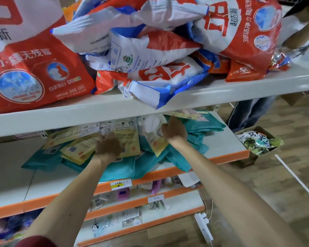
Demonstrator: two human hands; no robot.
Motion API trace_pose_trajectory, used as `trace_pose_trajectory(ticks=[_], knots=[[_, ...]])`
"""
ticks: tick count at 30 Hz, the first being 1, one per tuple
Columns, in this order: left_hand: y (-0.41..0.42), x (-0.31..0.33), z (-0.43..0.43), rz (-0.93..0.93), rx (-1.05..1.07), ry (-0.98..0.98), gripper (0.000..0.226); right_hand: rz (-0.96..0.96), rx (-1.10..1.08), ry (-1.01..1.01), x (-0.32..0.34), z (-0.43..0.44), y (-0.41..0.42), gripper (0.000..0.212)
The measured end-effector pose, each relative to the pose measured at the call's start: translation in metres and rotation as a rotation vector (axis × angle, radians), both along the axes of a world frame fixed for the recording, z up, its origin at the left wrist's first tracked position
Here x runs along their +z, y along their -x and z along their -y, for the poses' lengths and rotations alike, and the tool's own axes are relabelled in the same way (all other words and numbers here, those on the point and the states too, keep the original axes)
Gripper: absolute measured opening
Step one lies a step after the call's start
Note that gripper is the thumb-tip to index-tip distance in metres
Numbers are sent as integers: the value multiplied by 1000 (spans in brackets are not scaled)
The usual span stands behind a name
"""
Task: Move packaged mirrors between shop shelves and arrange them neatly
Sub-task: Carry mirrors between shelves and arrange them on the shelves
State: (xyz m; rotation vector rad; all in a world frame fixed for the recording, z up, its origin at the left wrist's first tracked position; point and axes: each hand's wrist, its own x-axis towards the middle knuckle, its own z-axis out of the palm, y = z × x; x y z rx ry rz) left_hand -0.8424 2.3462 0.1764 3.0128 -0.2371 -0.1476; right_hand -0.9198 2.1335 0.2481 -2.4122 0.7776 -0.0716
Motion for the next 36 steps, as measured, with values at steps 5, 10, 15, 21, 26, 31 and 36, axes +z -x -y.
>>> trace_pose_trajectory(ticks=[5,10,15,21,26,31,36], knots=[[-22,-24,10,14,84,80,75,-116,-20,263,-48,12,2,52],[-28,-28,17,32,179,269,69,41,-18,401,-75,3,-19,53],[-23,10,4,-96,249,593,19,24,-11,334,-78,-3,-27,50],[0,68,-1,136,135,444,26,-15,15,389,-65,-2,-29,48],[22,58,15,142,-130,72,26,-2,47,427,-65,-5,-34,43],[36,24,33,-235,-191,-47,36,24,70,393,-66,0,-34,36],[7,21,16,-216,-17,190,44,38,123,306,-62,2,-38,37]])
